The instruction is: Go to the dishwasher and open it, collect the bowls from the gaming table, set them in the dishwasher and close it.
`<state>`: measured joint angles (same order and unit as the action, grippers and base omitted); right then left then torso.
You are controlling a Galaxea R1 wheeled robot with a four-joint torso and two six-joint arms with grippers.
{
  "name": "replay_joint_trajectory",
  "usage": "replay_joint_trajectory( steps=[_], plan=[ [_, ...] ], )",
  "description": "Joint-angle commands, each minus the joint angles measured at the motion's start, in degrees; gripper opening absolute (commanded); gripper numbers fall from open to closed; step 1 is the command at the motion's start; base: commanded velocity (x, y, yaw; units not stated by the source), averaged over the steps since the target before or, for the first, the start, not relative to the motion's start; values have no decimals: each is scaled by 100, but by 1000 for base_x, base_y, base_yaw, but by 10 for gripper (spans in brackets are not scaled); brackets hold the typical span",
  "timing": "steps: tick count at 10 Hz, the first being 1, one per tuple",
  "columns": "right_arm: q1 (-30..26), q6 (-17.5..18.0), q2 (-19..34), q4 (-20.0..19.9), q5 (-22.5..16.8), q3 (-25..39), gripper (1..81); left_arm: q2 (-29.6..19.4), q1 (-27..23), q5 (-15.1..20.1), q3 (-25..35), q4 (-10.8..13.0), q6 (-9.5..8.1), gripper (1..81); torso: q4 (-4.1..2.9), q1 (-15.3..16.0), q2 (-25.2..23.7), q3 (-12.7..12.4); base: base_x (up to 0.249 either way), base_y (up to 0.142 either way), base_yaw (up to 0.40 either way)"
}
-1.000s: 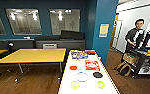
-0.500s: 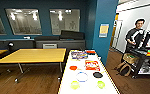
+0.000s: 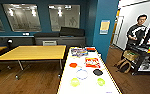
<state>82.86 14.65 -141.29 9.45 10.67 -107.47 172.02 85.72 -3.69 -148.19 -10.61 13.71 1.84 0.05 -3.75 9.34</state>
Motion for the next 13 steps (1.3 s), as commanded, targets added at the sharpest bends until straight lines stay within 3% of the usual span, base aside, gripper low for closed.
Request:
replay_joint_trajectory(
  steps=[1,6,7,11,13],
  plan=[
    [-711,415,2573,-5,304,2738,811,8,-253,334,71,-12,35,811,0,0,0,434,0,0,0],
    [-1951,835,3946,-22,131,3953,811,8,-253,334,71,-12,35,811,0,6,5,1048,0,0,0],
    [-2364,1038,4053,-31,-237,4015,811,8,-262,334,71,-12,35,811,0,6,7,885,0,0,0],
    [-4435,1803,4009,-4,-2005,4218,811,-1,-280,334,62,-20,35,811,0,11,11,1016,0,0,0],
    [-5116,2111,4053,-4,-2490,4122,811,8,-288,334,70,-29,26,811,0,13,13,1019,0,0,0]
  ],
)
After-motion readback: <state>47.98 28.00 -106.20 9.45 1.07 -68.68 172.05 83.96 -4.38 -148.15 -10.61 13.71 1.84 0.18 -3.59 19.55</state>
